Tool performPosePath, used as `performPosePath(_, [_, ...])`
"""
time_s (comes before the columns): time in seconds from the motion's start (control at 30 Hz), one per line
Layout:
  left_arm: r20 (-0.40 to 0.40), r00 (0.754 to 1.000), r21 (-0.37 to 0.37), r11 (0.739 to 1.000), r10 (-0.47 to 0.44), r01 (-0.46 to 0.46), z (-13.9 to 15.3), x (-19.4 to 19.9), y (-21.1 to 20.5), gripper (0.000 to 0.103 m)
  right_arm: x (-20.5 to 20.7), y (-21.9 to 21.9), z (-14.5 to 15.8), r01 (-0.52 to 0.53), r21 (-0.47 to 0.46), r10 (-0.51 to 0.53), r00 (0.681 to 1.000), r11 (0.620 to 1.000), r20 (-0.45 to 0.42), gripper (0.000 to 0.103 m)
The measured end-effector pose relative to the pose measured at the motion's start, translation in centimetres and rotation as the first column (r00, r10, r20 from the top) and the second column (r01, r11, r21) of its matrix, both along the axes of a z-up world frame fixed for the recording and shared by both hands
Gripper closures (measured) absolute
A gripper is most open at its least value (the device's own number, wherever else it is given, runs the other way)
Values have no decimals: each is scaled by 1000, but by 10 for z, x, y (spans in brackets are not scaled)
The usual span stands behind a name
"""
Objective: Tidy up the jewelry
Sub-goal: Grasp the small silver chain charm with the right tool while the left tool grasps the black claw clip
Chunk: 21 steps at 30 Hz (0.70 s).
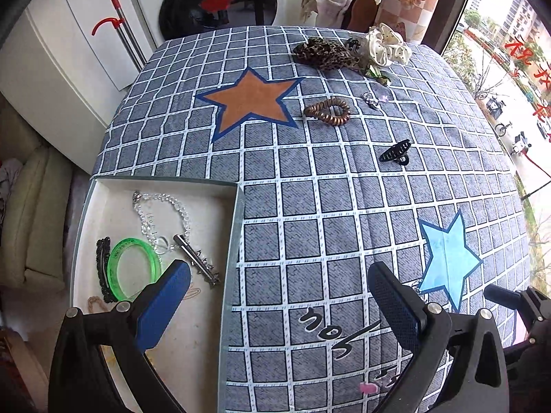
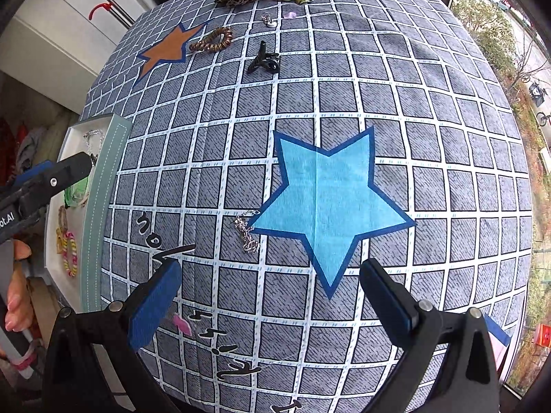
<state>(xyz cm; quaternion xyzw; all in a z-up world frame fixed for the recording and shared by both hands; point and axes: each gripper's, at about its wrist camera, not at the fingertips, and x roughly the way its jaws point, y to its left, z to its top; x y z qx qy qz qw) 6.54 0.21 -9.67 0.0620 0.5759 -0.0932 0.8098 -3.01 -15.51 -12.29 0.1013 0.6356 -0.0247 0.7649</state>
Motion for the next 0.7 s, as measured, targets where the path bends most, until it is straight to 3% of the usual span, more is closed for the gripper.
performPosePath(0.37, [-52, 998, -16, 999, -44, 43, -23, 38, -53, 0, -9, 8, -7, -65, -66, 69, 996, 996, 51, 2])
performPosePath(0.7, [-22, 995, -44, 994, -100, 99, -34, 68, -94, 0, -5, 26, -19, -132, -132, 146, 984, 982, 100, 35])
